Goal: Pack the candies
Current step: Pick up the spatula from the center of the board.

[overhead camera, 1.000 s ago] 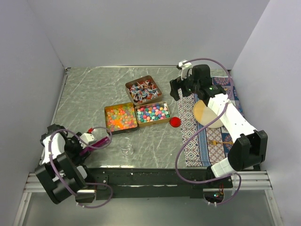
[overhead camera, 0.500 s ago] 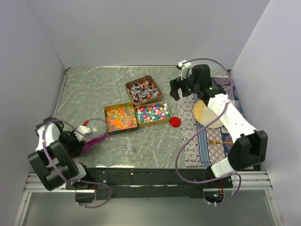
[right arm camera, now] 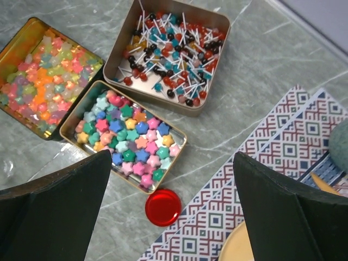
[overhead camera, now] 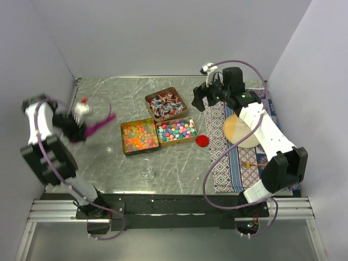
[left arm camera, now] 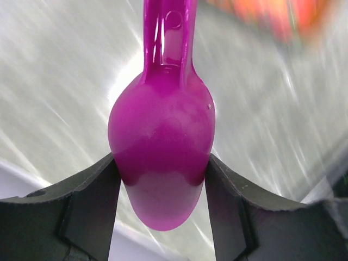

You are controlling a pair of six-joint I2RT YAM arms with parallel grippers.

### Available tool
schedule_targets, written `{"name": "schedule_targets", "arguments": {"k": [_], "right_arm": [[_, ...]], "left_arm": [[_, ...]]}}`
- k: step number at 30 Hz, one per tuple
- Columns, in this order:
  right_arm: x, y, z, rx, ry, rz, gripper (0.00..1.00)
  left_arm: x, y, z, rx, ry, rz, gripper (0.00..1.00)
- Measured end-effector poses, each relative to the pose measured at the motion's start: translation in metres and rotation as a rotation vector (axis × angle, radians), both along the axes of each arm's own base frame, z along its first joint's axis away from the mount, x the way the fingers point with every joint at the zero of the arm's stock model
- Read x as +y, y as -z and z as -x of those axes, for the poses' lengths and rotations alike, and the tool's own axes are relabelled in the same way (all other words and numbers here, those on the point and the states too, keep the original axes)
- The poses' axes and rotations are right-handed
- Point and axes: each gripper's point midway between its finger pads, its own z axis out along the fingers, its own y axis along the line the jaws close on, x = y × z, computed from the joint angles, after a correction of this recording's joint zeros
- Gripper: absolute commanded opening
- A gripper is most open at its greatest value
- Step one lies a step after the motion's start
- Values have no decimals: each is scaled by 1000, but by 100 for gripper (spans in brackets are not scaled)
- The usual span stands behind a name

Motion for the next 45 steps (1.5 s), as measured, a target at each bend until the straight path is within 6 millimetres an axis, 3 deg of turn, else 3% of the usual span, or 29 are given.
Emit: {"name": "schedule_targets", "arguments": {"k": [2, 4, 6, 9, 11, 14, 20, 25, 29, 33, 38, 42, 45], "right_arm": [[1, -3, -2, -26, -10, 10, 100], [1, -6, -6, -65, -16, 33, 100], [0, -11, -11, -111, -20, 54, 100], [-3, -26, -17, -223, -32, 93, 100], [-2, -37, -15, -308, -54, 122, 100], [8, -45, 0, -479, -139, 191, 100], [43, -37, 26, -797, -357, 330, 97], [67, -41, 9, -946, -480, 394, 95], [92, -56, -6, -1015, -581, 392, 93], [109, -60, -1, -1037, -708, 364, 92], [113, -40, 17, -981, -893, 360, 87], [102, -4, 25, -901, -999, 401, 77], [94, 22, 28, -834, -1053, 427, 71]], "left_arm": [[-17, -23, -64, -87, -29, 97, 1], [-47, -40, -117, -128, -50, 223, 1], [-84, -51, -145, -109, -60, 355, 1], [-138, -58, -156, -1, -66, 534, 1], [-168, -59, -152, 110, -83, 649, 1], [-199, -57, -141, 310, -145, 801, 1], [-216, -44, -128, 642, -300, 972, 1], [-228, -51, -122, 798, -363, 1022, 1], [-256, -51, -107, 896, -339, 1014, 1], [-288, -48, -89, 970, -292, 971, 1], [-320, -51, -61, 1099, -288, 930, 4], [-331, -49, -44, 1158, -347, 933, 5], [-335, -64, -45, 1142, -340, 960, 5]]}}
